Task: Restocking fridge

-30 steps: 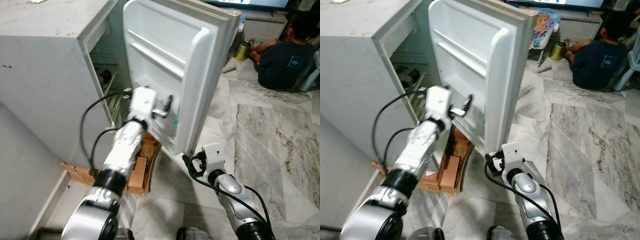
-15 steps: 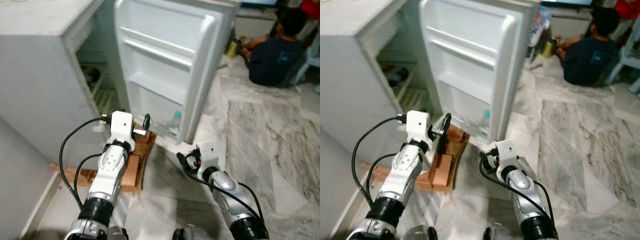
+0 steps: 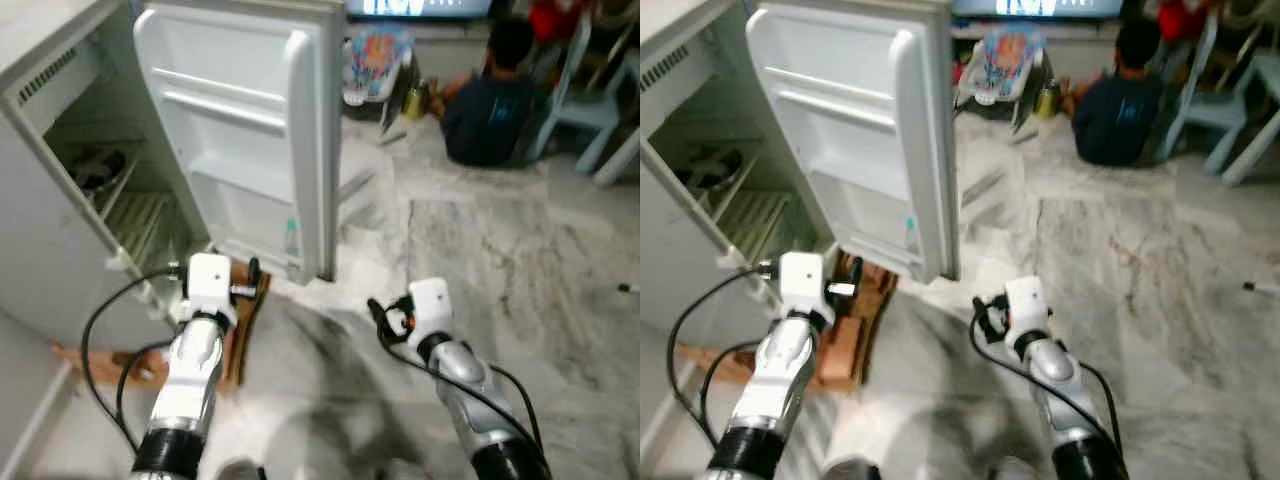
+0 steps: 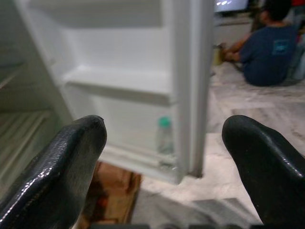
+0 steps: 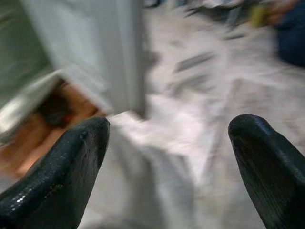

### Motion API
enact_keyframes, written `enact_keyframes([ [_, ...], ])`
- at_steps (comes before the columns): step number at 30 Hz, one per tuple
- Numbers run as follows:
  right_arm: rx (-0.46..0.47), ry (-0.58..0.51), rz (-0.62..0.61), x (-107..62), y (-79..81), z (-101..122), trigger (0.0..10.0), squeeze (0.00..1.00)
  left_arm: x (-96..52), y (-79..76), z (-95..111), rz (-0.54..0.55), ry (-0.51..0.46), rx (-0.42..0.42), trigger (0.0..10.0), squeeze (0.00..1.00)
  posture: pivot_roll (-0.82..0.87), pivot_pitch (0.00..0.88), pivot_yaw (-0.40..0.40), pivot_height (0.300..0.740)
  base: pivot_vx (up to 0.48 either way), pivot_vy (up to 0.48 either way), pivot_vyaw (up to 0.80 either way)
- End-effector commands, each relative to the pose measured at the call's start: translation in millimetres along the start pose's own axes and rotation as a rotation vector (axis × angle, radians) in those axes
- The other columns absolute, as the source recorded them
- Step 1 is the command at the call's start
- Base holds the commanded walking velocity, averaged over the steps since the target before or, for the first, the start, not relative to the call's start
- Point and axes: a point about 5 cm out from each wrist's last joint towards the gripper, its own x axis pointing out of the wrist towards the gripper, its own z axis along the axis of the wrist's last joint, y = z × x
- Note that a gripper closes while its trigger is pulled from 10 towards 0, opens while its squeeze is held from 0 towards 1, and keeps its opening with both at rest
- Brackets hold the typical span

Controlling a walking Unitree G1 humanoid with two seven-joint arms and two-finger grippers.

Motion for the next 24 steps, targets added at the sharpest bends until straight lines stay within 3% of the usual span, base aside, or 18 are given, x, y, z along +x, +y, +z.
enact_keyframes([
  [1, 0.003, -0.024, 0.036, 3.5, 11.9, 5, 10.0, 0.0, 1.7, 17.2, 1, 0.057, 0.01, 0.029, 10.0, 0.0, -0.04, 0.049, 0.01, 0.74, 0.469, 0.0, 0.0],
  [10, -0.019, -0.058, 0.084, 1.8, 14.5, 10, 10.0, 0.0, 5.3, 19.9, 0, 0.093, 0.026, 0.042, 10.0, 0.0, -0.04, 0.047, 0.011, 0.74, 0.479, 0.0, 0.1],
  [14, -0.021, -0.056, 0.075, 2.2, 15.3, 9, 10.0, 0.0, 8.2, 16.2, 3, 0.081, 0.013, 0.048, 10.0, 0.0, -0.05, 0.046, 0.012, 0.74, 0.48, 0.0, 0.67],
  [24, -0.028, -0.046, 0.058, 4.4, 13.1, 8, 10.0, 0.0, 10.6, 7.4, 4, 0.054, 0.01, 0.046, 10.0, 0.0, -0.05, 0.043, 0.009, 0.74, 0.48, 0.0, 0.0],
])
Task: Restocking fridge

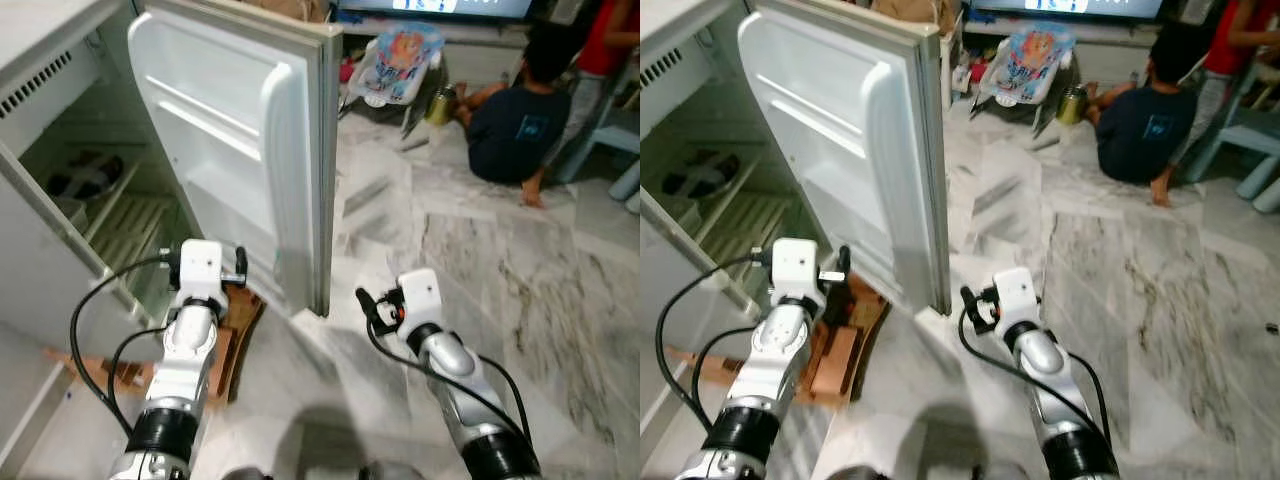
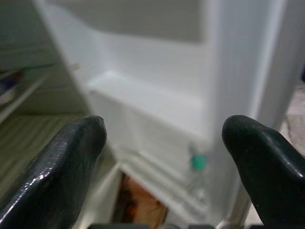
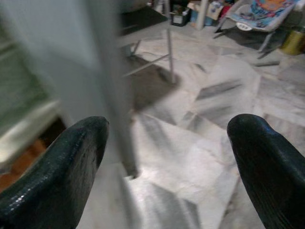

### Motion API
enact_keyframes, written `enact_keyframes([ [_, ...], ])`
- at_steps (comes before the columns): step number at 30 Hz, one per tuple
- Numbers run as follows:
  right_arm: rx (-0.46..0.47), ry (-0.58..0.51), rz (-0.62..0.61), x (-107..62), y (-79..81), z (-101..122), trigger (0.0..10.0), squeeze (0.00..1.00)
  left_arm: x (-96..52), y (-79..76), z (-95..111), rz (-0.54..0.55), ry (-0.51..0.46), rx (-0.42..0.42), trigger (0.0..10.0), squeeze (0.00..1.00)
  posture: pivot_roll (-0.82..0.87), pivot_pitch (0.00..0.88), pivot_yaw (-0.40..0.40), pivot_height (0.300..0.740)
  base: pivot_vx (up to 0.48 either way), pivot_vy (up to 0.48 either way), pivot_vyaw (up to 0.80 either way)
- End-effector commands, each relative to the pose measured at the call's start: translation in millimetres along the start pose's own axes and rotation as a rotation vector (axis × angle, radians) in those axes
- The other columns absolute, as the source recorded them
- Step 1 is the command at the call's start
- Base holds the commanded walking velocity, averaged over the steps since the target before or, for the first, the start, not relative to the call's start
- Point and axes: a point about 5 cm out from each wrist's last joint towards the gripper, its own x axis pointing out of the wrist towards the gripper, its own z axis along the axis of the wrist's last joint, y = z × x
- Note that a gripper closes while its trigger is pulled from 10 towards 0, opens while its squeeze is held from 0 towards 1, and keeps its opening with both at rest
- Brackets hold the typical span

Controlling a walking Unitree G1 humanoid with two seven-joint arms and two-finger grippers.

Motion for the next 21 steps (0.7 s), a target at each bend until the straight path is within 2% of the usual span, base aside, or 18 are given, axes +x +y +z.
enact_keyframes([
  [1, -0.003, 0.01, -0.016, -0.7, -4.2, -2, 10.0, 0.0, 1.5, -7.4, 3, -0.024, -0.012, 0.009, 10.0, 0.0, -0.05, 0.043, 0.009, 0.74, 0.48, 0.0, 0.0],
  [13, -0.006, 0.012, -0.021, 0.9, -3.6, -3, 10.0, 0.0, 3.4, -20.8, 4, -0.073, -0.009, 0.019, 10.0, 0.0, -0.05, 0.036, 0.011, 0.74, 0.474, 0.0, 0.0],
  [19, -0.006, 0.011, -0.024, 1.3, -3.6, -3, 10.0, 0.0, 11.8, -37.0, 17, -0.129, -0.042, 0.024, 10.0, 0.0, -0.05, 0.035, 0.011, 0.74, 0.472, 0.0, 0.0],
  [21, -0.006, 0.01, -0.025, 1.5, -2.9, -3, 10.0, 0.0, 16.5, -51.7, 25, -0.175, -0.062, 0.028, 10.0, 0.0, -0.05, 0.034, 0.014, 0.74, 0.467, 0.0, 0.0],
])
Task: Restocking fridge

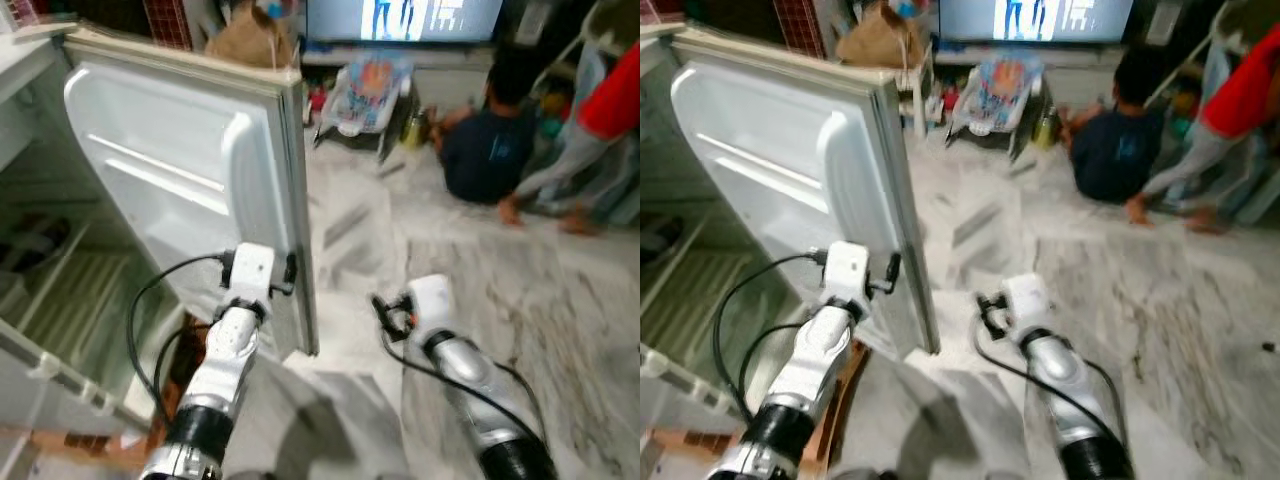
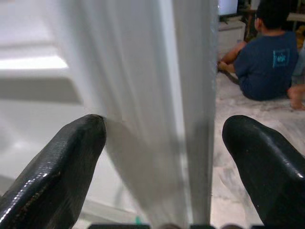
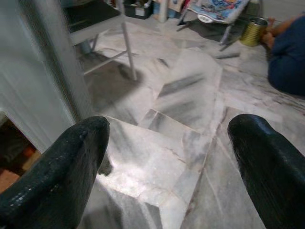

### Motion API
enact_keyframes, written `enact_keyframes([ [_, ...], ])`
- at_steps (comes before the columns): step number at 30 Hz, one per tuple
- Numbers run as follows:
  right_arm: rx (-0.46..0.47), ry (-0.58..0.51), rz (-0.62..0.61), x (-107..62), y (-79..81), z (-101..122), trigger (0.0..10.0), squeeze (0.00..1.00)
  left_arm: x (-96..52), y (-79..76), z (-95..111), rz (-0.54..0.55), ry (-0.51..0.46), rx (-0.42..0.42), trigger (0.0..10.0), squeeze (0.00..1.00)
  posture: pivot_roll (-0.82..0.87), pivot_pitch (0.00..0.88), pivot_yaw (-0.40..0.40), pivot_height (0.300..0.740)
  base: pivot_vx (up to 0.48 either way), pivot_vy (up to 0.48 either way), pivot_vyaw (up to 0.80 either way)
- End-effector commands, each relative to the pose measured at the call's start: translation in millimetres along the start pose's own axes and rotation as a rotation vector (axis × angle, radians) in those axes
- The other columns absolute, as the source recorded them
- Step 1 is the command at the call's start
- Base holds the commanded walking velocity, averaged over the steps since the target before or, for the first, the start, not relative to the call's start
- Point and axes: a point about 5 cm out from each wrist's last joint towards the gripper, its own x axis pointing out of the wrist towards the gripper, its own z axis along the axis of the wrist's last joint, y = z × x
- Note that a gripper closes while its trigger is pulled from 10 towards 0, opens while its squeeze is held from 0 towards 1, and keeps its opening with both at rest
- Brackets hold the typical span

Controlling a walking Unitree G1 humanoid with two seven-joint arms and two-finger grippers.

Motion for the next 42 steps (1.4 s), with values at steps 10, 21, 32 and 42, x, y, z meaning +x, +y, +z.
enact_keyframes([
  [10, 0.006, -0.044, 0.032, 5.4, 15.5, 9, 10.0, 0.0, -1.5, 13.5, -1, 0.079, 0.001, 0.03, 10.0, 0.0, -0.05, 0.042, 0.033, 0.74, 0.185, 0.0, 0.0],
  [21, -0.011, -0.054, 0.009, 5.4, 10.5, 12, 10.0, 0.0, -66.0, 68.1, -22, 0.314, 0.018, 0.073, 10.0, 0.0, 0.0, 0.076, 0.021, 0.74, 0.0, 0.0, 0.0],
  [32, -0.06, -0.107, 0.035, 16.5, 18.2, 27, 10.0, 0.0, -86.7, 68.2, -35, 0.316, 0.097, 0.079, 10.0, 0.0, -0.02, 0.047, 0.028, 0.74, 0.0, -0.028, -0.25],
  [42, -0.032, -0.089, 0.021, 15.8, 19.1, 21, 10.0, 0.0, -80.6, 61.8, -35, 0.283, 0.111, 0.061, 10.0, 0.0, -0.03, 0.046, 0.026, 0.74, 0.289, -0.285, 0.0],
])
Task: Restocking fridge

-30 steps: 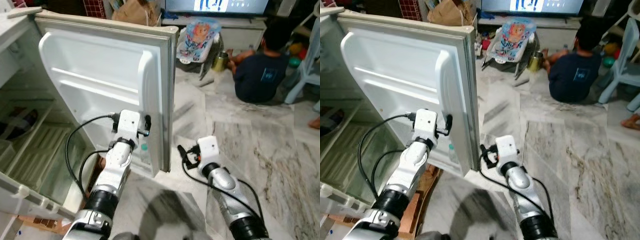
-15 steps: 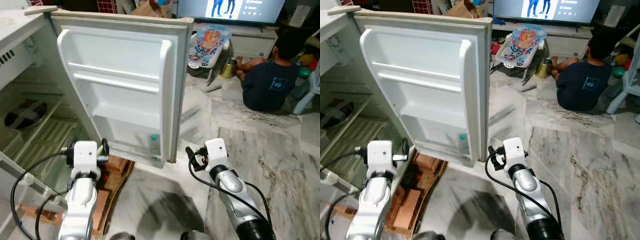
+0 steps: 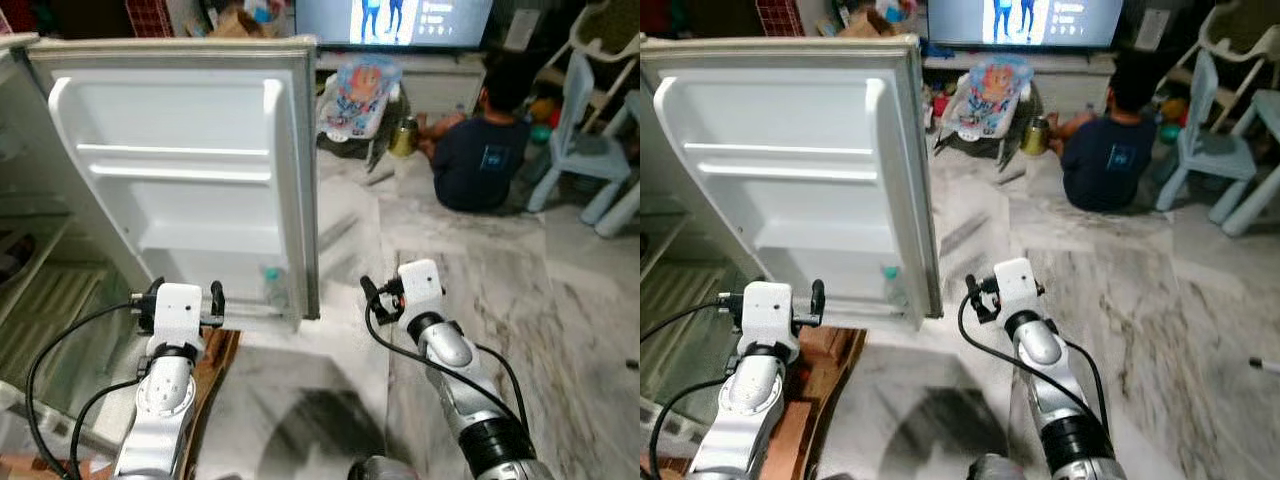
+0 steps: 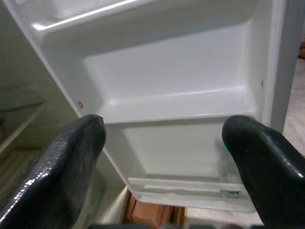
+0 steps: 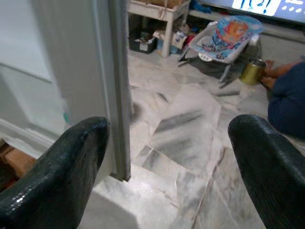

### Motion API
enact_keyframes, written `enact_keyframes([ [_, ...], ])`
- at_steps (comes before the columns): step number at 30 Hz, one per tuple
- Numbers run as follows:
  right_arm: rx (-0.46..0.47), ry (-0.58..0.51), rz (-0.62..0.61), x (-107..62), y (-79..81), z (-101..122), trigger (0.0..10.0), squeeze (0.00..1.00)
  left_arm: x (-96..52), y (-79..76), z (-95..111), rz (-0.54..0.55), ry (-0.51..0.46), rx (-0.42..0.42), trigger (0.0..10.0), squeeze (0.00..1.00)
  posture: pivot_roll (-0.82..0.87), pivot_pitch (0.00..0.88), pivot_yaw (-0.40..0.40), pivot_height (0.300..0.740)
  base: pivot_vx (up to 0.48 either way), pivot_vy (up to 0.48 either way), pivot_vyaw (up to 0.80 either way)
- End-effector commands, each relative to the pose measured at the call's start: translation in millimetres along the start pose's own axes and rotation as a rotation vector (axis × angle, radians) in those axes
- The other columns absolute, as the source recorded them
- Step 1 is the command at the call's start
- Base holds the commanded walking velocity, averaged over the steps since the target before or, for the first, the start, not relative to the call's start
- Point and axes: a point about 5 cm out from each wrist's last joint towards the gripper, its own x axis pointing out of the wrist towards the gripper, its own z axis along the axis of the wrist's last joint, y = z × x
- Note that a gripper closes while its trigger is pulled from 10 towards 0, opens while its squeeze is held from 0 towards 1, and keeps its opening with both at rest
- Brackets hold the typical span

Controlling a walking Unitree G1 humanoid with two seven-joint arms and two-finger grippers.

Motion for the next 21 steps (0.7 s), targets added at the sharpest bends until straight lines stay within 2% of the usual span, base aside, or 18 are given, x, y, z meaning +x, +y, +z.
enact_keyframes([
  [1, 0.011, 0.018, -0.004, -2.9, 0.0, -6, 10.0, 0.0, 2.2, -0.6, 0, -0.01, 0.011, -0.002, 10.0, 0.0, -0.03, 0.046, 0.026, 0.74, 0.311, -0.274, 0.0],
  [6, 0.017, 0.028, 0.0, -5.9, 1.8, -11, 10.0, 0.0, 5.5, -0.8, -3, 0.004, 0.026, -0.016, 10.0, 0.0, -0.03, 0.034, 0.017, 0.74, 0.388, 0.0, 0.0],
  [21, 0.009, 0.009, -0.01, -1.1, -4.4, -3, 10.0, 0.0, 28.8, -5.8, 12, -0.015, -0.016, -0.022, 10.0, 0.0, -0.04, 0.026, 0.012, 0.74, 0.432, 0.0, 0.0],
])
